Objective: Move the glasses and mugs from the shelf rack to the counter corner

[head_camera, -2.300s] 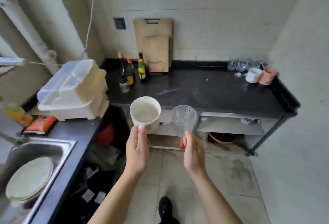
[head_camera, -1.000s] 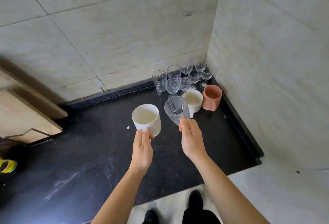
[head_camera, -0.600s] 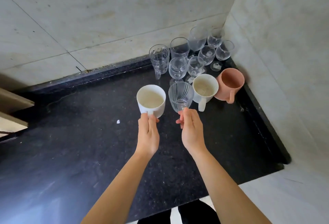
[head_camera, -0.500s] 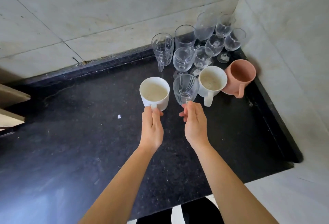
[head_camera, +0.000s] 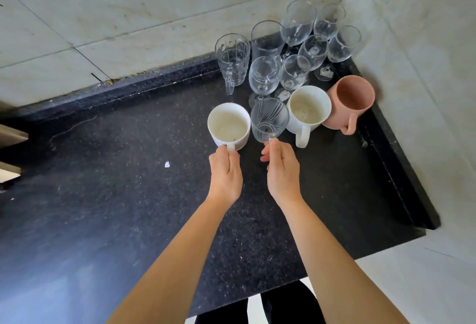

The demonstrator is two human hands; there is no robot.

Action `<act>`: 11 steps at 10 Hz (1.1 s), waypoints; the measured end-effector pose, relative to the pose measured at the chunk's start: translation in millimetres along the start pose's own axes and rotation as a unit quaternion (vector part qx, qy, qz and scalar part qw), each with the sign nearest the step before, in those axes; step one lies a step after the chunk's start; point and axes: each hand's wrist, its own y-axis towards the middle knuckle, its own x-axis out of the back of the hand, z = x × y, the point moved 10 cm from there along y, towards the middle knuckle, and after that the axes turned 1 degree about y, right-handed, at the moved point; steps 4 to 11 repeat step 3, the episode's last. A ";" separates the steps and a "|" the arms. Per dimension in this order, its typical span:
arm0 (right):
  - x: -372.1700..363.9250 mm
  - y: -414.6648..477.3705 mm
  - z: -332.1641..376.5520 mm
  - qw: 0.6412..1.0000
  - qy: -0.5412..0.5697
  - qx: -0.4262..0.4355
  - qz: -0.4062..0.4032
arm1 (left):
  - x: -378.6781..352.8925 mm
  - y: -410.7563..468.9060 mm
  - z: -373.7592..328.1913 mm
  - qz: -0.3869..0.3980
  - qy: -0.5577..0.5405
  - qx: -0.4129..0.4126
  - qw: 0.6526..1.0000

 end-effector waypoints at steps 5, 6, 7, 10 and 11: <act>33.9 -6.2 37.7 0.984 -0.180 0.010 -0.006 | 39.8 -9.1 -29.9 0.030 0.191 0.026 0.981; 33.9 -6.2 37.7 0.984 -0.180 0.010 -0.006 | 39.8 -9.1 -29.9 0.030 0.191 0.026 0.981; 33.9 -6.2 37.7 0.984 -0.180 0.010 -0.006 | 39.8 -9.1 -29.9 0.030 0.191 0.026 0.981; 33.9 -6.2 37.7 0.984 -0.180 0.010 -0.006 | 39.8 -9.1 -29.9 0.030 0.191 0.026 0.981; 33.9 -6.2 37.7 0.984 -0.180 0.010 -0.006 | 39.8 -9.1 -29.9 0.030 0.191 0.026 0.981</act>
